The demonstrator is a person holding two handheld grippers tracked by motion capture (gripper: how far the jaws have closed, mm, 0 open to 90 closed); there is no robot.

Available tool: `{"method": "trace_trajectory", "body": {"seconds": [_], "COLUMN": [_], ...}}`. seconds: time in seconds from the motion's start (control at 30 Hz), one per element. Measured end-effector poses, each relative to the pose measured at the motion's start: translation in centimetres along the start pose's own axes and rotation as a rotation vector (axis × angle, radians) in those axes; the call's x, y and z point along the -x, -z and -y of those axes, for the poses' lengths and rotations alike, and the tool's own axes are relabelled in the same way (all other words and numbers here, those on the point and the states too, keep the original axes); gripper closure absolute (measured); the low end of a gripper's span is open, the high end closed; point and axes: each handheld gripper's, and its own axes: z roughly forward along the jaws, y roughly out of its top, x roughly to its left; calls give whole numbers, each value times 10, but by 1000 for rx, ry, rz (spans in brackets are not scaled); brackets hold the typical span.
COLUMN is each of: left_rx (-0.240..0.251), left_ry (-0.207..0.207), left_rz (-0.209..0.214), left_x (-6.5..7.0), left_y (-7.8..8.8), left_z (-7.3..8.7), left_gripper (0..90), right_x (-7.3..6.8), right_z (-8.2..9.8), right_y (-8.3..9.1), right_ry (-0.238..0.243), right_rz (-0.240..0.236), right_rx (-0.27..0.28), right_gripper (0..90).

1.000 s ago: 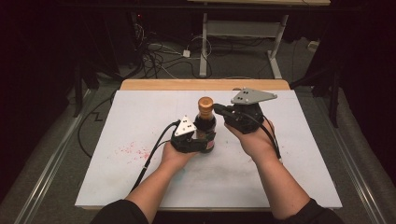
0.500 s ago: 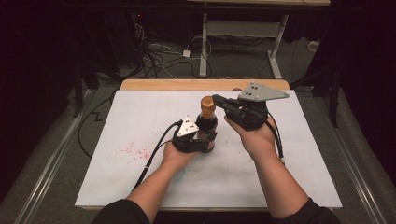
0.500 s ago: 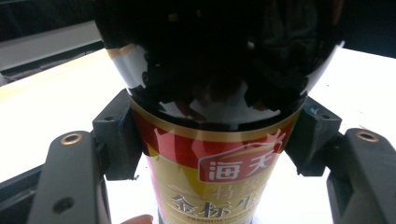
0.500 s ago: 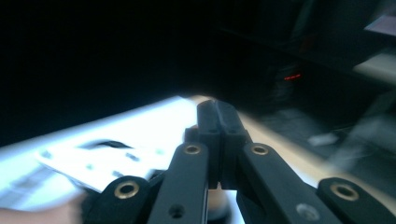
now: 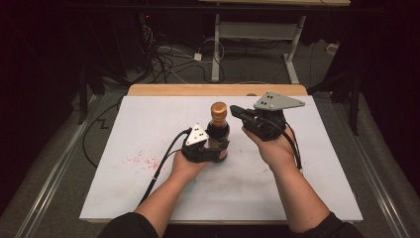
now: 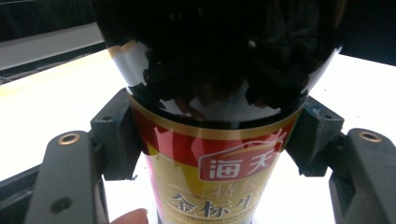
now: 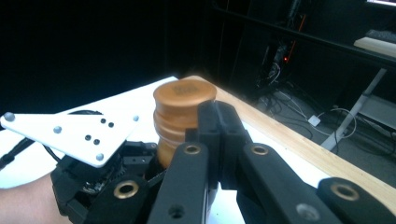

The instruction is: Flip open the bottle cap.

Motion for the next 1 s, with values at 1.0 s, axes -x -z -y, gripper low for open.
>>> {"method": "trace_trajectory", "body": {"seconds": [1.0], "left_rx": [-97], "left_ry": [-116], "left_rz": [-2], "left_x": [-8], "left_y": [7], "left_z": [-1], "left_gripper": [290], "right_x": [-6], "right_z": [1], "right_y": [-7], "right_ry": [26], "right_rz": [-30], "right_rx": [-70], "right_gripper": [900]}}
